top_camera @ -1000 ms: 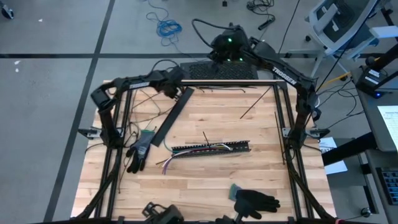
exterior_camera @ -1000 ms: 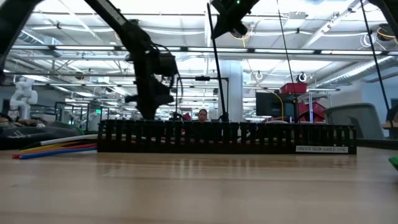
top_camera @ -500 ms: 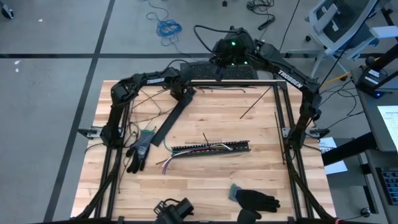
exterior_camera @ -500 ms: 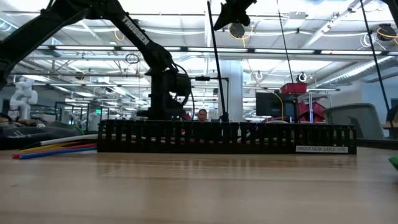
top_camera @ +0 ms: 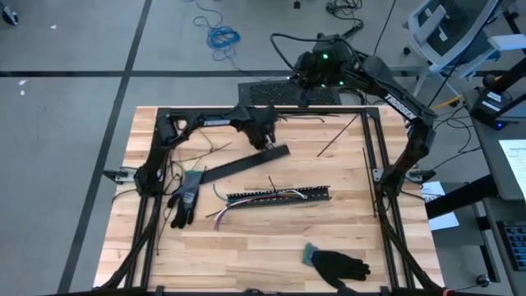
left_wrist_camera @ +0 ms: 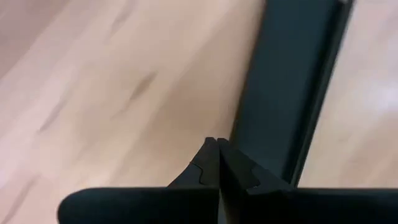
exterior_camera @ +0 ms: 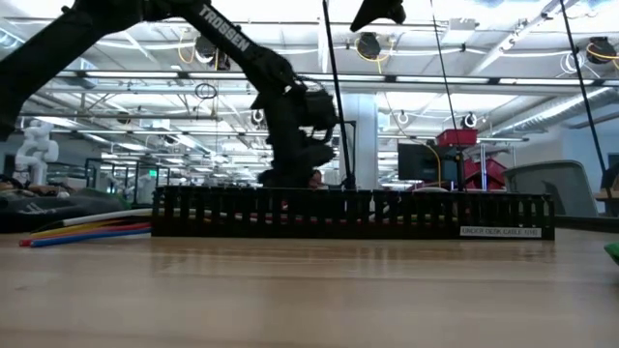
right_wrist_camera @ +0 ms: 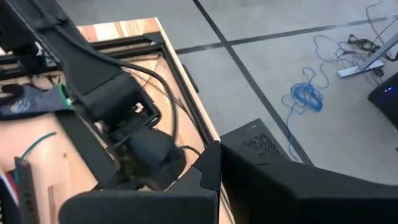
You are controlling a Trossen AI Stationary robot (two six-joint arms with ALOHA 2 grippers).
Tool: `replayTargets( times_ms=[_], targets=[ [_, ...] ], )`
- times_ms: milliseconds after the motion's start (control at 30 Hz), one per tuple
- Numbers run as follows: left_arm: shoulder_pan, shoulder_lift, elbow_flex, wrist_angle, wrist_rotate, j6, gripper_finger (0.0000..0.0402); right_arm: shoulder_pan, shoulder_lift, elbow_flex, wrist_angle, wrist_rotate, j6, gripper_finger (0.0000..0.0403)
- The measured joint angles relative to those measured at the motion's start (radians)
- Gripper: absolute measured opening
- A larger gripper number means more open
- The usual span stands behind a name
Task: Ziptie cables
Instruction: Close the cable duct with the cable duct cover
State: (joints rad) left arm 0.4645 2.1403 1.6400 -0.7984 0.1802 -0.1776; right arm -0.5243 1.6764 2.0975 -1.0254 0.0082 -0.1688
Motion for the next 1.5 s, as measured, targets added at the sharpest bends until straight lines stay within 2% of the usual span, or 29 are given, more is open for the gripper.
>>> replayTargets(
  times_ms=[100,167,233,333,400,533,633,700,800,933,1067,1200,1333,1400,1500],
  targets=[
    [-0.058,0.0,0.004,0.088,0.025,0.0,0.0,0.0,-0.015,0.0,-0.04,0.002,-0.002,0.0],
    [-0.095,0.0,0.004,0.15,0.081,0.0,0.0,0.0,-0.026,0.0,-0.081,0.032,-0.014,0.0],
    [-0.127,0.0,0.005,0.197,0.088,0.0,0.0,0.0,-0.034,0.0,-0.119,0.07,-0.028,0.0],
    [-0.156,0.0,0.005,0.207,-0.02,-0.024,0.0,0.0,-0.045,0.0,-0.158,0.117,-0.033,0.0],
    [-0.141,-0.022,0.003,0.195,-0.049,-0.05,0.0,-0.001,-0.053,0.0,-0.19,0.126,-0.057,0.0],
    [-0.08,-0.163,0.004,0.21,-0.066,0.041,0.0,-0.007,-0.056,-0.015,-0.353,0.124,-0.113,0.0],
    [-0.033,-0.316,0.005,0.185,-0.122,0.152,0.0,-0.014,-0.063,-0.105,-0.398,0.093,-0.102,0.0],
    [-0.005,-0.42,-0.004,0.174,-0.173,0.235,0.0,-0.012,-0.083,-0.212,-0.356,0.044,-0.103,0.0002],
    [0.046,-0.568,-0.068,0.152,-0.186,0.282,0.0,0.002,-0.126,-0.425,-0.177,-0.012,-0.106,0.0011],
    [0.083,-0.731,-0.241,0.144,-0.19,0.214,0.0,0.04,-0.14,-0.695,0.08,-0.033,-0.115,0.0043],
    [0.087,-0.866,-0.43,0.192,-0.188,0.141,0.0,0.101,-0.135,-0.894,0.336,-0.063,-0.055,0.0102],
    [0.063,-0.928,-0.547,0.192,-0.187,0.072,0.0,0.162,-0.125,-1.006,0.483,-0.061,0.057,0.0173],
    [0.042,-0.939,-0.599,0.203,-0.183,0.053,0.0,0.192,-0.085,-1.066,0.586,-0.061,0.181,0.0242],
    [0.034,-0.937,-0.615,0.203,-0.183,0.052,0.0,0.2,-0.045,-1.072,0.603,-0.067,0.199,0.0264],
    [0.023,-0.928,-0.617,0.221,-0.183,0.053,0.0,0.203,0.029,-1.066,0.613,-0.046,0.187,0.0274]
  ],
)
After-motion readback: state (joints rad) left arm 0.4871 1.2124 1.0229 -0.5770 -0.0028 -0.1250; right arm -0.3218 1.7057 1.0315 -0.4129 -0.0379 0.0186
